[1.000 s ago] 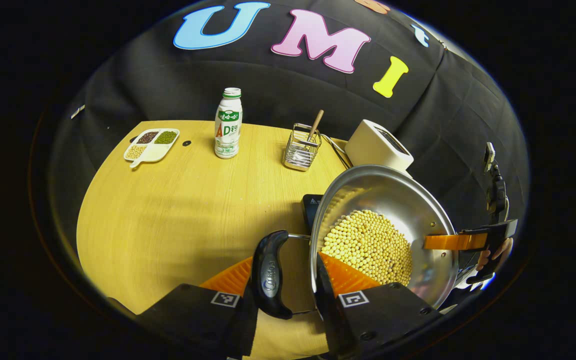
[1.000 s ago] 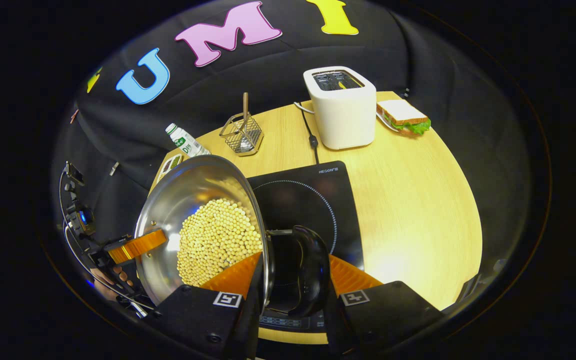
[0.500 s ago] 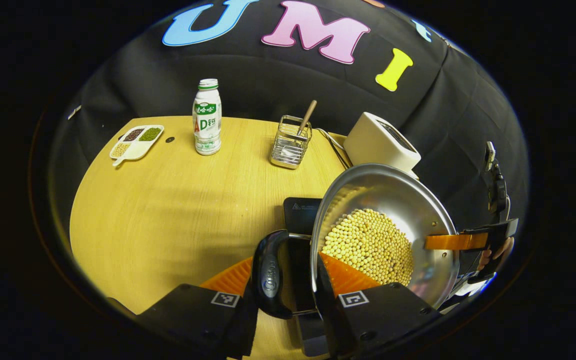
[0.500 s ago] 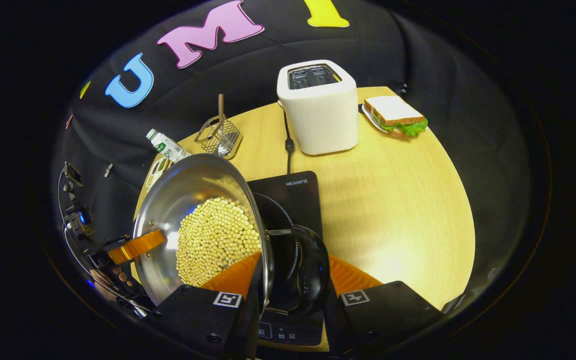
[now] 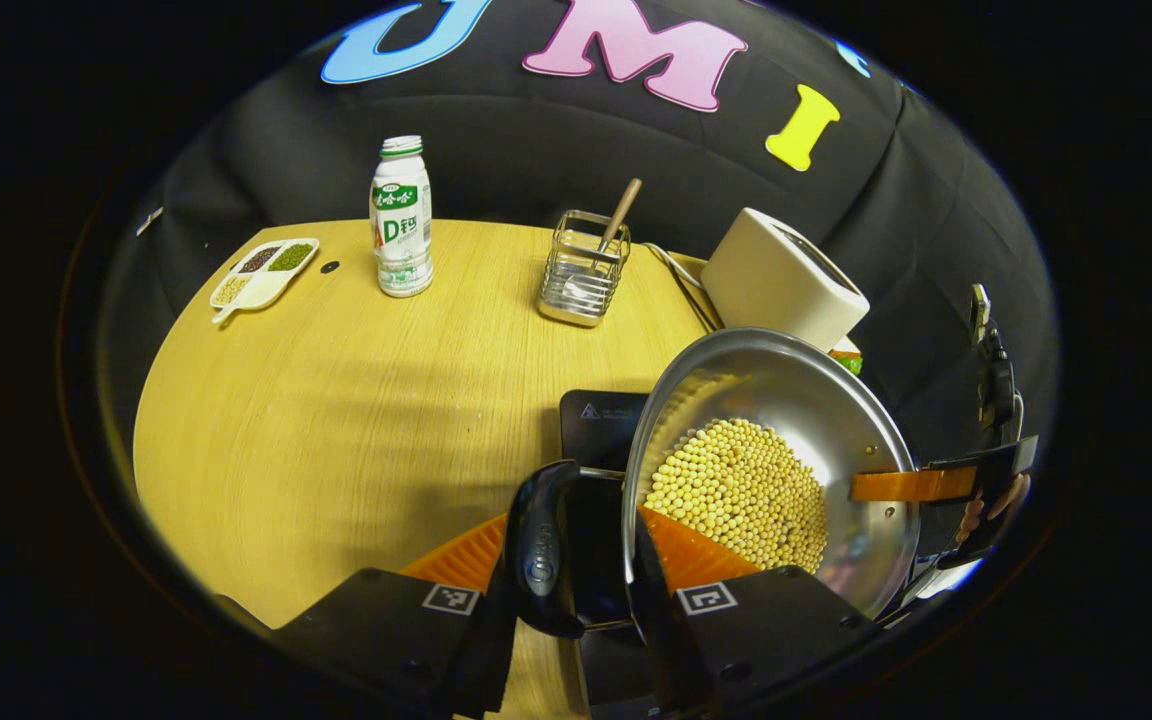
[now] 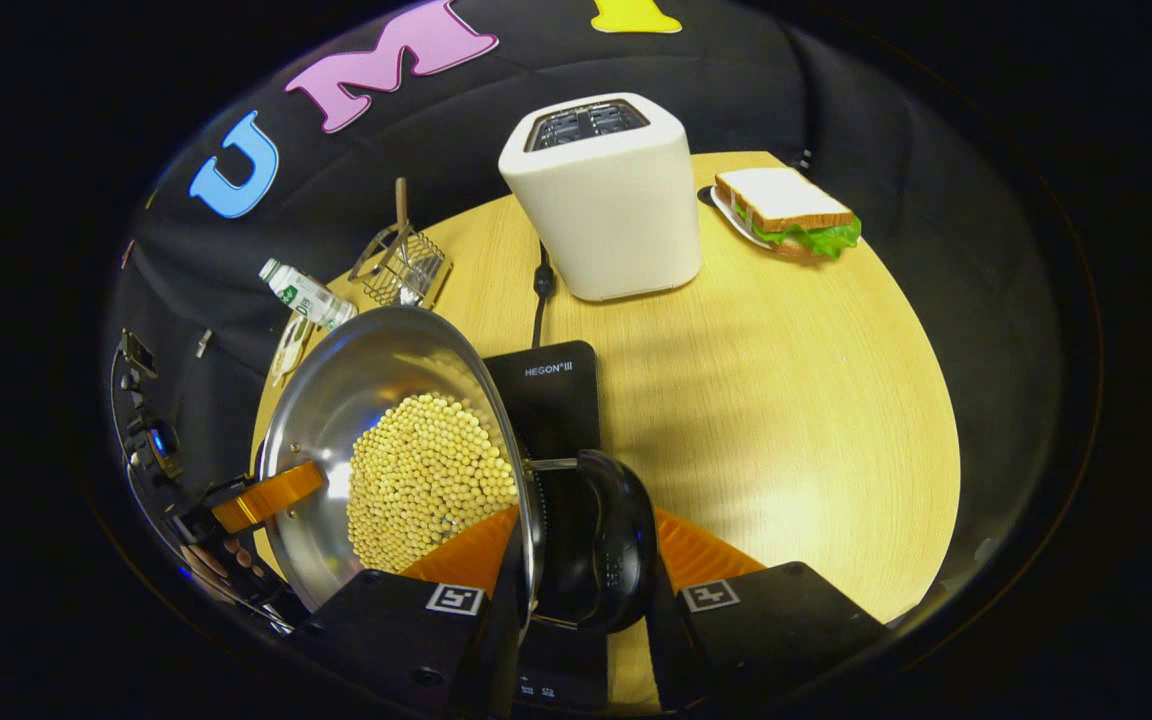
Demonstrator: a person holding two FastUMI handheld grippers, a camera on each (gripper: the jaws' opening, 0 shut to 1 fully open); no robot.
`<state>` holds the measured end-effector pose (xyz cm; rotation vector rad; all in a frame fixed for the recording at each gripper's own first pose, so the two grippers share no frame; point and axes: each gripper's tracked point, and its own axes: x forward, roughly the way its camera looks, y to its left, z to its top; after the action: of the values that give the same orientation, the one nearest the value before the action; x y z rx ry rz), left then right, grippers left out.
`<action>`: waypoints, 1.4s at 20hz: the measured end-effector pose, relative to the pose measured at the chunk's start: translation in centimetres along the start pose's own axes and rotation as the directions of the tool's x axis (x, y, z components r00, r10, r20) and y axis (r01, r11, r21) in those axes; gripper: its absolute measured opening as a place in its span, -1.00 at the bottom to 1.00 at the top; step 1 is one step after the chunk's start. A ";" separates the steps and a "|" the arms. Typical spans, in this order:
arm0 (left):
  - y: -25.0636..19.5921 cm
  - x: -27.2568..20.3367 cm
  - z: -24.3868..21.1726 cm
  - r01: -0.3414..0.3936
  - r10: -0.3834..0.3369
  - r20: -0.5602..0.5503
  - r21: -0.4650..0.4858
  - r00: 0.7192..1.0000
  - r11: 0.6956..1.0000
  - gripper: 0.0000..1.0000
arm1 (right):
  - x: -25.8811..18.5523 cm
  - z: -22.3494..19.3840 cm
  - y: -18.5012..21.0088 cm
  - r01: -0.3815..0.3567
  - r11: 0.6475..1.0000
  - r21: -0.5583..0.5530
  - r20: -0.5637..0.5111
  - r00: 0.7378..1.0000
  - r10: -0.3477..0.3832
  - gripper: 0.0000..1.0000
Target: First push the handle of the pot to place it horizontally, then grasp the pot with both hands and set it on the induction cooktop.
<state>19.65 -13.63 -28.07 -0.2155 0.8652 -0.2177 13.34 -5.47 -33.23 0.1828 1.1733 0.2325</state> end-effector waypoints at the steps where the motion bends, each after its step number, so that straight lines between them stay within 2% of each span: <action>1: -0.1 0.3 -0.2 0.000 0.000 -0.003 -0.008 1.000 1.000 0.15 | 0.0 0.0 0.0 -0.001 1.000 -0.009 -0.004 1.000 0.001 0.04; 3: 0.1 0.1 -0.1 0.003 -0.003 0.004 -0.019 1.000 1.000 0.16 | 0.0 0.2 0.2 -0.011 1.000 -0.001 -0.002 1.000 0.011 0.13; 4: 0.1 0.1 -0.1 0.006 -0.006 0.008 -0.020 1.000 1.000 0.21 | 0.1 0.1 0.1 -0.013 1.000 0.002 -0.002 1.000 0.013 0.04; 5: 0.1 0.1 -0.1 0.008 -0.008 0.011 -0.020 1.000 1.000 0.18 | 0.1 0.1 0.1 -0.012 1.000 0.005 -0.001 1.000 0.012 0.04; 6: 0.1 0.0 -0.1 0.006 -0.005 0.019 -0.020 1.000 1.000 0.20 | 0.0 0.1 0.1 -0.012 1.000 0.004 -0.002 1.000 0.012 0.14; 8: 0.2 0.2 -0.1 -0.010 0.010 0.014 -0.019 1.000 1.000 0.22 | 0.0 0.0 0.1 -0.013 1.000 0.008 0.000 1.000 0.013 0.15; 13: 0.1 0.5 -0.3 -0.010 0.010 -0.005 -0.020 1.000 1.000 0.26 | -0.1 -0.2 0.2 -0.040 0.998 0.052 0.012 0.999 0.040 0.15; 14: 0.0 0.7 -0.6 -0.009 0.009 -0.016 -0.030 1.000 1.000 0.26 | -0.2 -0.3 0.2 -0.042 0.997 0.061 0.012 0.999 0.041 0.07; 15: 0.0 0.8 -1.0 -0.016 0.015 -0.035 -0.038 0.999 0.999 0.27 | -0.1 -0.2 0.3 -0.041 0.997 0.065 0.011 0.999 0.040 0.15; 20: -0.3 0.0 -0.6 -0.058 0.057 -0.025 -0.028 0.998 0.998 0.29 | -0.5 -0.3 0.0 -0.016 0.999 0.051 0.024 1.000 0.014 0.19; 21: -0.2 -0.7 -0.3 -0.062 0.062 -0.010 -0.026 0.998 0.998 0.29 | -0.7 -0.1 -0.1 -0.009 0.999 0.054 0.038 0.999 0.007 0.29; 22: -0.1 -1.1 -0.1 -0.070 0.070 0.003 -0.025 0.998 0.997 0.37 | -1.2 0.1 0.0 -0.013 0.998 0.062 0.049 0.999 0.009 0.36; 23: 0.3 -1.8 0.1 -0.078 0.078 0.010 -0.027 0.997 0.997 0.48 | -1.8 0.1 0.2 -0.021 0.997 0.074 0.059 0.998 0.017 0.44; 24: 0.6 -2.6 0.1 -0.088 0.089 0.021 -0.032 0.996 0.996 0.67 | -2.3 0.3 0.3 -0.023 0.996 0.083 0.071 0.997 0.017 0.57; 25: 0.8 -3.7 0.3 -0.091 0.092 0.032 -0.038 0.995 0.995 0.84 | -2.6 0.1 0.4 -0.025 0.996 0.085 0.081 0.997 0.018 0.98; 26: 1.0 -4.5 0.4 -0.096 0.098 0.050 -0.042 0.994 0.994 0.92 | -3.7 0.0 0.5 -0.023 0.996 0.081 0.096 0.995 0.016 1.00; 28: 1.1 -6.5 0.6 -0.092 0.095 0.074 -0.039 0.993 0.995 0.92 | -5.6 0.0 0.8 -0.001 0.999 0.050 0.142 0.990 -0.006 0.98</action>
<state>16.08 -10.76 -23.26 -0.2146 0.8022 -0.1057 11.16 -6.25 -28.02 0.2376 1.0380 0.1849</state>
